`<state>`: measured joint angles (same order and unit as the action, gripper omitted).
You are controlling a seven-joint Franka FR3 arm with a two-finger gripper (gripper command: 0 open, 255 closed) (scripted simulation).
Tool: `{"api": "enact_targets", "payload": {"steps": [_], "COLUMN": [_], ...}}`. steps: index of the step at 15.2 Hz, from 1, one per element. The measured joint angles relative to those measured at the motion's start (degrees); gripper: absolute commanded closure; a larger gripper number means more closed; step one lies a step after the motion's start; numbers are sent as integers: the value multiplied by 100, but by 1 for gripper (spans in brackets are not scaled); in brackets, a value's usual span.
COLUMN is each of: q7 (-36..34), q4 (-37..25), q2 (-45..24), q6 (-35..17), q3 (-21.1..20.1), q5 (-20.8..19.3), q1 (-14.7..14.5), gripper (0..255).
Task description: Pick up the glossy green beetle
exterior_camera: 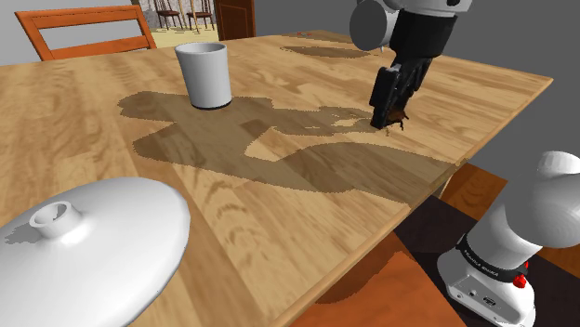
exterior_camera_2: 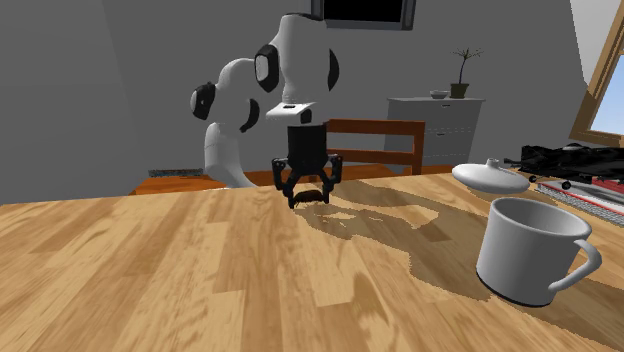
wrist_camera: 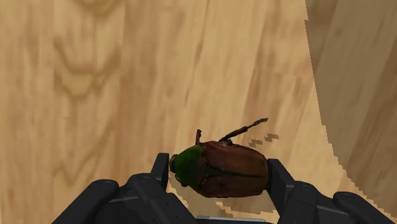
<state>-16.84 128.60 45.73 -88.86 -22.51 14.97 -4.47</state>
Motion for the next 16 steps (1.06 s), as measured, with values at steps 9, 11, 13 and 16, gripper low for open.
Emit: {"api": "enact_targets", "payload": {"steps": [9, 11, 13, 16], "q7": [-48, -57, -82, -103], "q4": [-787, -1002, -1205, -1479], "q2": [-244, -324, -391, -495], "q6": [546, 683, 818, 988], "q3": [88, 109, 114, 129], "q5": [-112, -143, -161, -192], "q1": [73, 94, 108, 132], "gripper": [255, 255, 255, 255]}}
